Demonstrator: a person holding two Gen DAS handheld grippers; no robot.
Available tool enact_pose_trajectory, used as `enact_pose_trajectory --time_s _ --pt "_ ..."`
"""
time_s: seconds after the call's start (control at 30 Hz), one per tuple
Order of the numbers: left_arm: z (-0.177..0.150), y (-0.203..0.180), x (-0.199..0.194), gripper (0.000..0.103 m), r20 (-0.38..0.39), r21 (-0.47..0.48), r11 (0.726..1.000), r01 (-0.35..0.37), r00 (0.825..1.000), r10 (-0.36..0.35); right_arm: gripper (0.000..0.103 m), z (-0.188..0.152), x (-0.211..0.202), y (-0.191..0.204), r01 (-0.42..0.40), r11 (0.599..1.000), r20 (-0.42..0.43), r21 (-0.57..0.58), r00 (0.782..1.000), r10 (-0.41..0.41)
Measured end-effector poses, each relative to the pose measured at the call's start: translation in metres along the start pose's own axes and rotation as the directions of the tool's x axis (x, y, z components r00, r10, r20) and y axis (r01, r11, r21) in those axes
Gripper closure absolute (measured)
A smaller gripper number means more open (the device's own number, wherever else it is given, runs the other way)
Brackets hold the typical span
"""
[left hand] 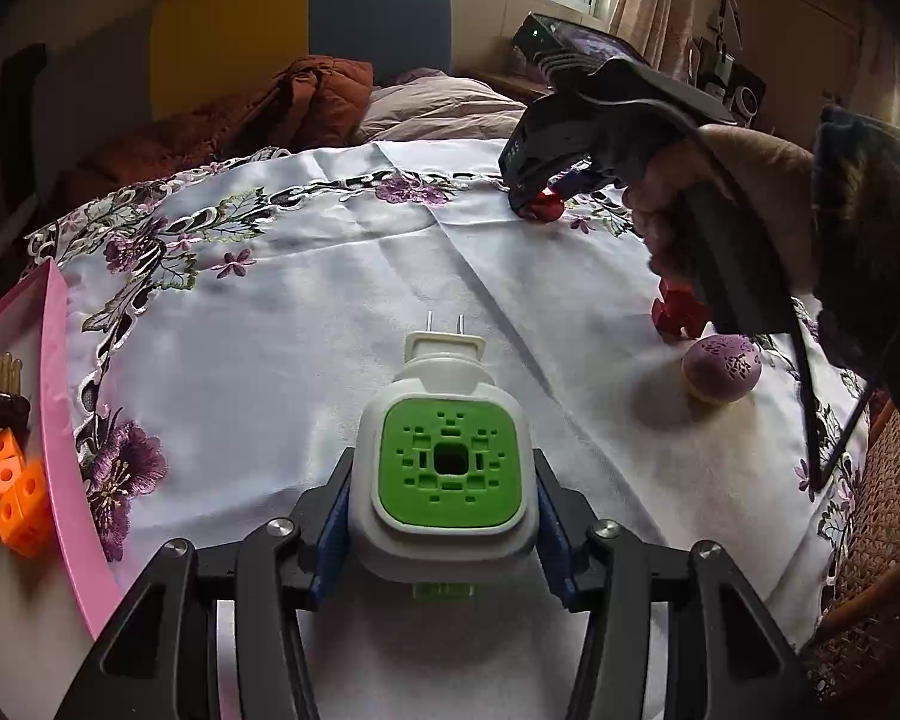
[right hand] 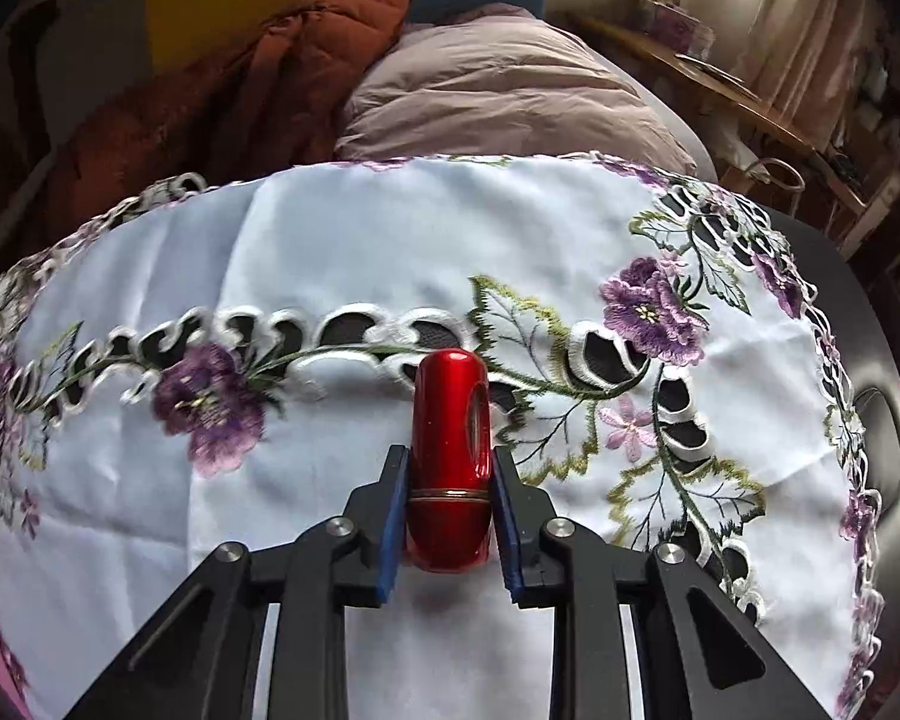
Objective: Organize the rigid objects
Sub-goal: 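Carry the plug device into the tray with the left tool while the right tool holds the red cylinder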
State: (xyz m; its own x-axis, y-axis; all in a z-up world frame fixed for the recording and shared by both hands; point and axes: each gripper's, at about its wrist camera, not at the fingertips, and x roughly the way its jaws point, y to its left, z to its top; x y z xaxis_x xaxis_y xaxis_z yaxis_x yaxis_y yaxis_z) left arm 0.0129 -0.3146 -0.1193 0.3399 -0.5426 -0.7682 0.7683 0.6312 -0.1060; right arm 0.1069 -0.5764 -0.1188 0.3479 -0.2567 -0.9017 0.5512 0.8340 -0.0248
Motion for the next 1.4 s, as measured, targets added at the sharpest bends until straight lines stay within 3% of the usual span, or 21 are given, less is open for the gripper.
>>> enact_pose_trajectory --time_s 0.2,0.33,0.47,0.63,1.07,1.4 --pt "0.000 -0.001 -0.002 0.051 -0.002 0.005 1.000 -0.011 1.000 0.011 0.076 -0.034 -0.040 0.017 -0.162 0.986 -0.036 -0.038 0.986 0.161" --pt "-0.003 0.003 -0.012 0.051 -0.011 -0.020 1.000 -0.017 1.000 0.016 0.076 -0.067 -0.056 0.027 -0.200 0.978 -0.052 -0.056 0.979 0.197" --pt "-0.006 0.003 -0.035 0.051 0.018 -0.019 0.999 -0.034 0.999 0.034 0.076 -0.097 -0.047 0.035 -0.205 0.974 -0.103 -0.097 0.975 0.195" --pt "-0.003 0.002 -0.069 0.051 0.076 -0.023 0.998 -0.064 0.995 0.066 0.076 -0.104 -0.046 0.043 -0.176 0.972 -0.074 -0.158 0.983 0.166" --pt "-0.012 0.019 -0.117 0.051 0.113 -0.113 0.988 -0.109 0.986 0.122 0.075 -0.105 -0.047 0.051 -0.127 0.957 -0.015 -0.260 0.992 0.128" --pt "-0.020 0.039 -0.137 0.051 0.127 -0.178 0.976 -0.126 0.980 0.150 0.075 -0.103 -0.046 0.047 -0.145 0.961 -0.022 -0.237 0.989 0.144"
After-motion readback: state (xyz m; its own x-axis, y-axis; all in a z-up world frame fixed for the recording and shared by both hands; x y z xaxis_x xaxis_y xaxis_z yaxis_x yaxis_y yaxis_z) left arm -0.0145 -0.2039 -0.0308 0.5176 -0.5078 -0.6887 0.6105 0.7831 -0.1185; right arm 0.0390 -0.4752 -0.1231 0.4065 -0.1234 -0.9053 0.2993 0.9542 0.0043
